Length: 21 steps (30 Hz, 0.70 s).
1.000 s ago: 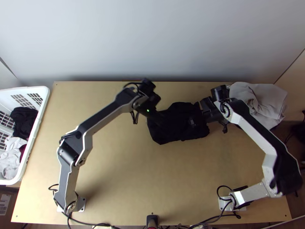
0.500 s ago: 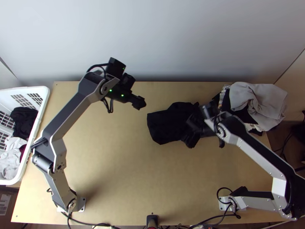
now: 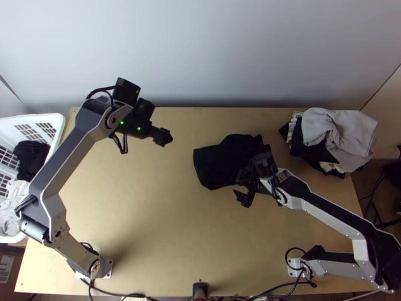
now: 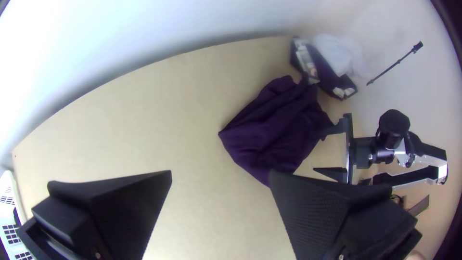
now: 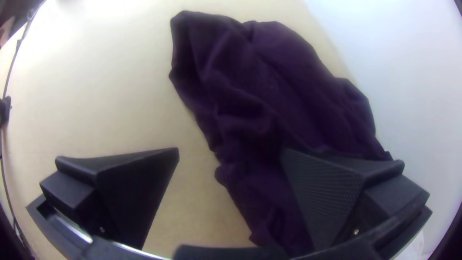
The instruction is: Fold the t-shirt
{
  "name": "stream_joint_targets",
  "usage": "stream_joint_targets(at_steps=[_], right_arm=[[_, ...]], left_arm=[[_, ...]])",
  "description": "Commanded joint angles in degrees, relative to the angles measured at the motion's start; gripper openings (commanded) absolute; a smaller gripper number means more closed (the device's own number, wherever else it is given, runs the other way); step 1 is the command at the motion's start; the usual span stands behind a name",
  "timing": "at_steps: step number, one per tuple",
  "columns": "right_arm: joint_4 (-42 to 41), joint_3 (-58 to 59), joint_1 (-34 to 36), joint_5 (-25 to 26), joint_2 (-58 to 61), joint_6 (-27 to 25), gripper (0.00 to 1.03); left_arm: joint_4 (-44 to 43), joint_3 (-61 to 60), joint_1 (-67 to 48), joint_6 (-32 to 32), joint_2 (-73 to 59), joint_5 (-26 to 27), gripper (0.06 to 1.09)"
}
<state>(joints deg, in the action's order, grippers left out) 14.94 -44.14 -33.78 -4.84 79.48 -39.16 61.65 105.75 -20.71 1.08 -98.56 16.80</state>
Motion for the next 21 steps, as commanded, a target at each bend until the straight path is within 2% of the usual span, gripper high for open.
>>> stream_joint_targets(at_steps=[1, 9, 19, 21], right_arm=[[-11.34, 6.87, 0.56, 2.20, 1.73, -3.38, 0.99], [-24.34, 12.41, 0.12, 4.93, 2.61, -6.99, 0.99], [-32.25, 12.76, -0.67, 7.57, 10.17, -6.37, 0.98], [-34.19, 12.59, -0.85, 8.62, 11.04, -5.93, 0.92]], left_arm=[[0.05, -2.83, 1.55, -0.12, 2.24, -0.27, 1.04], [0.05, -3.80, 2.08, 0.15, 2.59, -0.27, 1.04], [0.05, -4.77, 2.60, 0.32, 2.94, -0.19, 1.04], [0.14, -4.86, 2.78, 0.32, 3.11, -0.19, 1.04]])
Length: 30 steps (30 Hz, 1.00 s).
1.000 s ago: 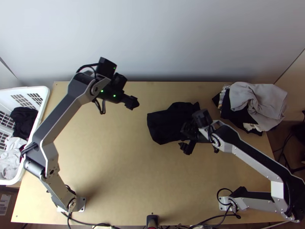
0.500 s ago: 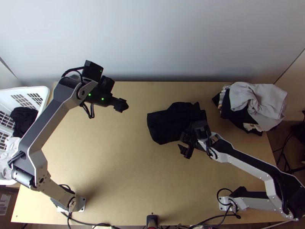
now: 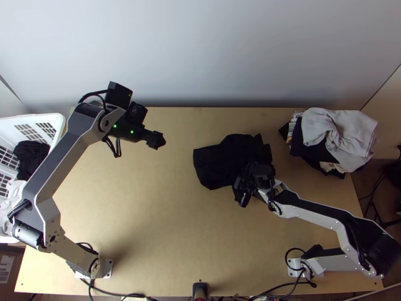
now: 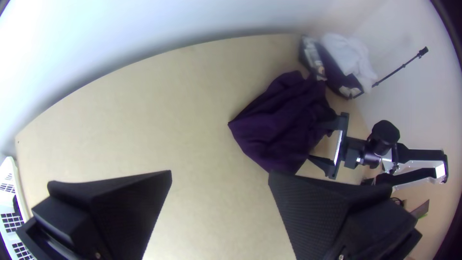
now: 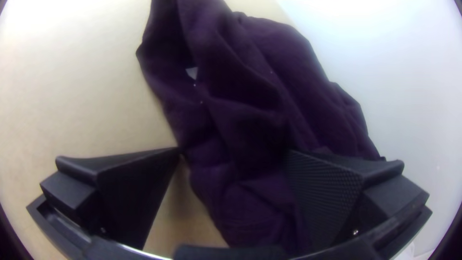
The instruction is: Fold the t-shirt
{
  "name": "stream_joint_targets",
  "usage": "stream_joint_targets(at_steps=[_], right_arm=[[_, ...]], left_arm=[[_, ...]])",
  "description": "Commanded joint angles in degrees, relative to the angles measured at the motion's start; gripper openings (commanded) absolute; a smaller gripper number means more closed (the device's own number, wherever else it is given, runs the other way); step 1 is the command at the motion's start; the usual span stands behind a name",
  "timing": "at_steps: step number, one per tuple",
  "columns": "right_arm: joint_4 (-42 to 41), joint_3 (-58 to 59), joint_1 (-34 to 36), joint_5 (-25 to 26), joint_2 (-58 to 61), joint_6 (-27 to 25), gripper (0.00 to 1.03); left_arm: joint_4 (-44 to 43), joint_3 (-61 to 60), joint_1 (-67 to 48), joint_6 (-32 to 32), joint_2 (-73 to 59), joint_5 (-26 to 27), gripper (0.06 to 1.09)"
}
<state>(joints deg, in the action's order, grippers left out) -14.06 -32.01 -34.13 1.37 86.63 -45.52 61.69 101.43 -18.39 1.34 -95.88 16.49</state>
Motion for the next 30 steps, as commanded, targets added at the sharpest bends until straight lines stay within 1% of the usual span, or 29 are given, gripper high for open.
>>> stream_joint_targets(at_steps=[1, 2, 3, 5, 6, 7, 9, 10, 13, 16, 18, 23, 30], right_arm=[[-6.24, 0.46, -0.68, 2.68, 4.42, 0.60, 0.87], [-6.59, 0.19, -0.68, 2.85, 4.95, 1.13, 0.86], [-6.59, -0.33, -0.76, 3.12, 5.74, 2.01, 0.81], [-6.68, -1.30, -0.68, 3.29, 6.80, 3.33, 0.62], [-6.94, -1.74, -0.76, 3.29, 7.15, 3.77, 0.49], [-7.03, -2.18, -0.94, 3.29, 7.59, 4.38, 0.32], [-7.12, -2.88, -1.29, 3.38, 8.03, 5.09, 0.06], [-7.20, -3.15, -1.47, 4.08, 8.03, 5.97, 0.03], [-7.12, -3.41, -1.55, 5.58, 6.27, 8.08, 0.03], [-7.12, -3.59, -1.47, 6.02, 0.65, 10.01, 0.03], [-6.41, -4.20, -1.20, 7.42, -3.84, 11.50, 0.03], [-2.02, -6.84, 0.12, 8.92, -12.10, 13.00, 0.03], [3.34, -11.23, 4.33, 9.09, -18.16, 15.28, 0.03]], left_arm=[[0.10, -0.70, 0.55, 0.06, 0.51, 0.12, 1.04], [0.10, -0.88, 0.64, 0.15, 0.51, 0.12, 1.04], [0.10, -1.06, 0.64, 0.15, 0.60, 0.12, 1.04], [0.10, -1.14, 0.64, 0.15, 0.69, 0.12, 1.04], [0.10, -1.14, 0.64, 0.15, 0.69, 0.12, 1.04], [0.10, -1.14, 0.64, 0.15, 0.69, 0.12, 1.04], [0.10, -1.14, 0.64, 0.15, 0.78, 0.12, 1.04], [0.10, -1.23, 0.64, 0.15, 0.78, 0.12, 1.04], [0.10, -1.32, 0.73, 0.06, 0.95, 0.12, 1.04], [0.10, -1.32, 0.90, -0.03, 1.31, 0.12, 1.04], [0.01, -1.32, 1.17, -0.20, 1.48, 0.12, 1.04], [0.01, -1.23, 1.25, -0.64, 1.66, 0.12, 1.04], [-0.08, -0.70, 1.17, -1.17, 2.27, 0.12, 1.04]])
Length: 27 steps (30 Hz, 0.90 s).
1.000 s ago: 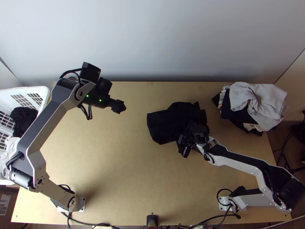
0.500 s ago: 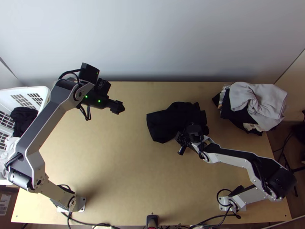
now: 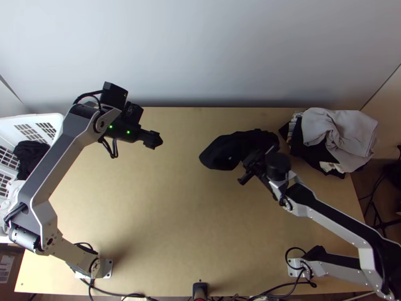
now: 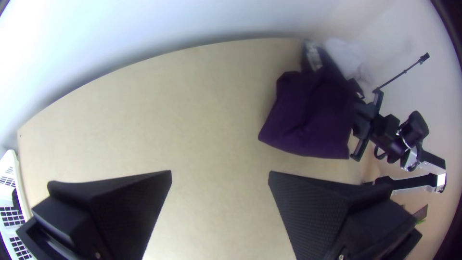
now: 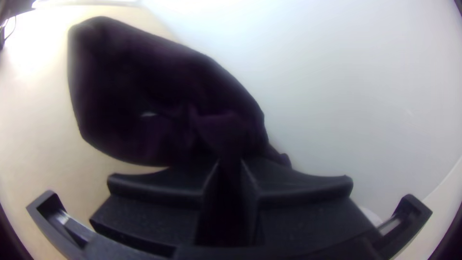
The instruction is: Fold the t-shirt
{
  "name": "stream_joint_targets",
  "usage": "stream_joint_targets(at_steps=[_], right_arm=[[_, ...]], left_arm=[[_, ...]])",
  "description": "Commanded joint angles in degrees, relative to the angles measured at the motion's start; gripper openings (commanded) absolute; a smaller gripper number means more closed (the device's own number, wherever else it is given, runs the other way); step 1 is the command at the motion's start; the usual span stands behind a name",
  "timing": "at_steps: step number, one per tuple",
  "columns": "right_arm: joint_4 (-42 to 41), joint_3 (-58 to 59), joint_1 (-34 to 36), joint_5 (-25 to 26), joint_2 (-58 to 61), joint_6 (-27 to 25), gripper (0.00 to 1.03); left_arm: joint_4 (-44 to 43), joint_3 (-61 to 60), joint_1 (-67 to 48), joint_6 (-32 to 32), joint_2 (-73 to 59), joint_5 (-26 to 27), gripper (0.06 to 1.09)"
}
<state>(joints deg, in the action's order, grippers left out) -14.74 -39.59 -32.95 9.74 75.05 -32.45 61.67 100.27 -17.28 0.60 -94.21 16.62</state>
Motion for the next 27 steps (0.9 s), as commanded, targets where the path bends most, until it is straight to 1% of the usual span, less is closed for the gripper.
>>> stream_joint_targets(at_steps=[1, 7, 14, 21, 23, 27], right_arm=[[4.55, -4.26, 3.86, 0.72, -7.11, 2.30, 0.03], [7.36, -8.83, 10.36, 0.72, -10.89, 3.88, 0.03], [7.71, -15.69, 23.63, 0.46, -12.47, 4.23, 0.03], [7.71, -23.07, 41.04, -7.80, -11.15, 6.43, 0.03], [7.71, -25.53, 46.75, -11.32, -9.30, 7.40, 0.03], [7.10, -30.72, 54.66, -16.77, -4.21, 8.10, 0.03]], left_arm=[[0.03, 0.45, 0.14, -0.43, 0.87, -0.01, 1.04], [1.00, 0.10, 1.37, -0.43, 2.37, -0.01, 1.04], [1.61, -1.30, 2.69, -0.43, 4.21, -0.10, 1.04], [1.96, -2.62, 2.86, -0.34, 5.27, -0.54, 1.04], [2.05, -3.24, 2.95, -0.43, 5.53, -0.54, 1.04], [2.05, -4.91, 2.95, -0.43, 6.32, -0.63, 1.04]])
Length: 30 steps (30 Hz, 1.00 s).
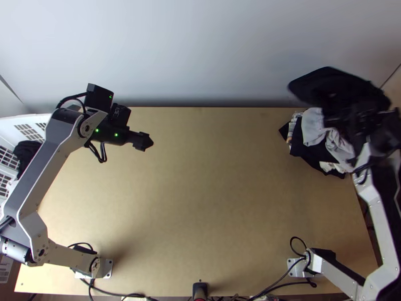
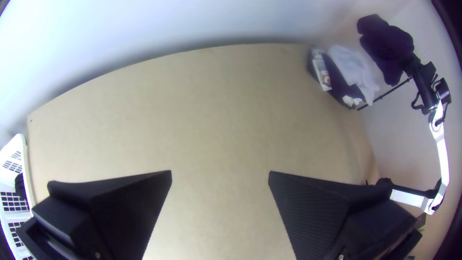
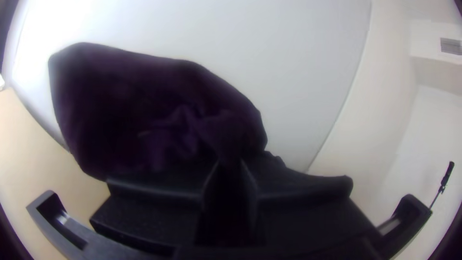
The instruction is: Fold the t-shirt
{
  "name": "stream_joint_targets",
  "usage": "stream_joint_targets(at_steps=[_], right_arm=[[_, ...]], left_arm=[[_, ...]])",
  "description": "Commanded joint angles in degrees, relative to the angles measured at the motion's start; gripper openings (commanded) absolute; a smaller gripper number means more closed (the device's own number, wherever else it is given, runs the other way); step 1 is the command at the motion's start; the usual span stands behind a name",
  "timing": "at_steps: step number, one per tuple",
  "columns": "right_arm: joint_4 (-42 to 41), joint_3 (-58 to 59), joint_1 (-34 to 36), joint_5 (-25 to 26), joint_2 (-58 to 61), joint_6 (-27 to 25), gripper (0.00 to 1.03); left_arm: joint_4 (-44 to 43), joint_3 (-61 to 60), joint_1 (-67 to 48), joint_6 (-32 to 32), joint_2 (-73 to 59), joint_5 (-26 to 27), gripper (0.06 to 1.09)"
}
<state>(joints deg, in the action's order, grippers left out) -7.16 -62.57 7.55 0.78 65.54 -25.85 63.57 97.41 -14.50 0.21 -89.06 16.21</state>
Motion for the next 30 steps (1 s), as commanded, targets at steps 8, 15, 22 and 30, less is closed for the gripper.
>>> stream_joint_targets(at_steps=[8, 15, 22, 30], right_arm=[[-2.51, -15.92, 18.46, -11.85, 18.66, -1.75, 0.03], [-6.64, -7.92, 17.59, -11.85, 24.20, -2.98, 0.03], [-8.22, 8.34, 13.81, -10.62, 24.11, -5.88, 0.03], [-7.96, 14.31, 15.04, -9.74, 22.88, -6.85, 0.03]], left_arm=[[0.24, -5.21, 1.49, 0.23, 3.45, -0.30, 1.04], [0.94, -8.02, 4.66, 1.11, 6.70, -0.30, 1.04], [1.47, -11.27, 7.21, 1.73, 9.60, -0.30, 1.04], [1.20, -12.42, 7.21, 1.55, 10.13, -0.21, 1.04]])
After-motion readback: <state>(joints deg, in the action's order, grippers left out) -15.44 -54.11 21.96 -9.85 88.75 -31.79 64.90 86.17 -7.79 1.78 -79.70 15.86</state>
